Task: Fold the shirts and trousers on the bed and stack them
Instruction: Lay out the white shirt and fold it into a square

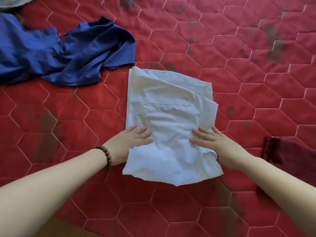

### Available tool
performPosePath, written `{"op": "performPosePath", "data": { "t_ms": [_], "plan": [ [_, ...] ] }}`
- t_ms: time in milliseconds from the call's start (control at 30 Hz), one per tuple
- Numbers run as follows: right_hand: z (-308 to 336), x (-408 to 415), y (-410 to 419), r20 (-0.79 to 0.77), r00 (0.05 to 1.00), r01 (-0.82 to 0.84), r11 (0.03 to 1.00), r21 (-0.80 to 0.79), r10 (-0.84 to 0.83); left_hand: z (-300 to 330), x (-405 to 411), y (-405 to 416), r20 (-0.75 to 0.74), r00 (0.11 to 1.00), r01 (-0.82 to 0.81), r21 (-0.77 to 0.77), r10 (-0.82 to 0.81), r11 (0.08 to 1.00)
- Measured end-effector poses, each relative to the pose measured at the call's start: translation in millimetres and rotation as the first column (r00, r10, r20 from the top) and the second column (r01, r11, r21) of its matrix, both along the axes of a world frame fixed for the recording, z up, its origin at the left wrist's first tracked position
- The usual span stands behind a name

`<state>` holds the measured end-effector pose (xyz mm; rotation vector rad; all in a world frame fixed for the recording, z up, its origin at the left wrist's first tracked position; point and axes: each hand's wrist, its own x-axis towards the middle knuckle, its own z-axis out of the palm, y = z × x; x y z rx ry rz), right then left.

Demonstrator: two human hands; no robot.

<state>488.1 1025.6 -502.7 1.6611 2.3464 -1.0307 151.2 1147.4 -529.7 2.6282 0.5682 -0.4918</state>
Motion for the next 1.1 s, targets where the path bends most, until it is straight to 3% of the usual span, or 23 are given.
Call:
{"op": "performPosePath", "data": {
  "t_ms": [33, 67, 100, 133, 167, 200, 267, 300, 367, 433, 533, 667, 767, 867, 1000, 1100],
  "plan": [
    [7.2, 4.7, 5.5, -0.094, 0.987, 0.118, 0.988, -0.102, -0.127, 3.1, 7.0, 2.8, -0.016, 0.991, -0.131, -0.072, 0.131, 0.989],
    [13.4, 8.1, 14.7, -0.138, 0.941, 0.278, 0.938, -0.206, -0.31, 8.5, 12.7, 12.2, 0.005, 0.909, -0.412, -0.14, 0.417, 0.9],
    [19.3, 10.3, 25.0, -0.14, 0.868, 0.427, 0.861, -0.277, -0.476, 16.0, 16.6, 24.2, 0.049, 0.734, -0.651, -0.236, 0.677, 0.722],
    [17.5, 11.8, 36.0, -0.156, 0.784, 0.542, 0.786, -0.298, -0.601, 23.6, 20.4, 38.1, 0.027, 0.598, -0.71, -0.445, 0.801, 0.546],
    [15.9, 9.9, 46.5, -0.213, 0.693, 0.625, 0.721, -0.299, -0.689, 30.2, 22.2, 49.9, 0.055, 0.46, -0.659, -0.648, 0.886, 0.382],
    [11.8, 6.7, 54.0, -0.288, 0.569, 0.698, 0.637, -0.326, -0.771, 34.5, 23.7, 59.7, 0.064, 0.342, -0.616, -0.738, 0.937, 0.275],
    [5.6, -5.3, 63.3, -0.345, 0.314, 0.783, 0.446, -0.433, -0.885, 31.3, 27.9, 72.5, -0.023, 0.209, -0.623, -0.774, 0.978, 0.115],
    [1.8, -11.7, 64.7, -0.336, 0.26, 0.804, 0.396, -0.443, -0.905, 26.1, 35.4, 72.3, -0.073, 0.178, -0.645, -0.762, 0.981, 0.06],
    [-7.2, -17.6, 61.0, -0.334, 0.224, 0.852, 0.351, -0.388, -0.915, 14.3, 38.6, 66.9, -0.094, 0.164, -0.697, -0.715, 0.982, 0.048],
    [-10.9, -20.4, 57.3, -0.338, 0.208, 0.883, 0.324, -0.338, -0.918, 9.2, 36.8, 61.5, -0.042, 0.172, -0.754, -0.648, 0.984, 0.104],
    [-11.3, -21.7, 46.8, -0.365, 0.236, 0.887, 0.354, -0.298, -0.9, 16.5, 34.5, 55.4, -0.048, 0.128, -0.736, -0.674, 0.991, 0.062],
    [-6.5, -25.1, 34.9, -0.438, 0.19, 0.834, 0.379, -0.4, -0.879, 23.3, 32.8, 46.5, -0.009, 0.151, -0.697, -0.71, 0.988, 0.1],
    [-8.1, -30.6, 33.0, -0.419, 0.123, 0.869, 0.302, -0.393, -0.9, 17.6, 28.7, 35.5, -0.037, 0.057, -0.665, -0.747, 0.998, 0.011],
    [-13.7, -36.6, 33.6, -0.336, 0.156, 0.928, 0.254, -0.272, -0.929, 5.5, 28.1, 25.3, -0.057, 0.013, -0.746, -0.665, 0.998, -0.028],
    [-14.3, -36.1, 31.4, -0.309, 0.126, 0.936, 0.216, -0.279, -0.943, 2.7, 29.1, 22.0, -0.13, -0.067, -0.703, -0.698, 0.989, -0.139],
    [-10.5, -38.5, 32.7, -0.246, 0.157, 0.949, 0.215, -0.23, -0.957, 8.2, 33.3, 20.8, -0.065, -0.044, -0.785, -0.615, 0.997, -0.075]
  ]
}}
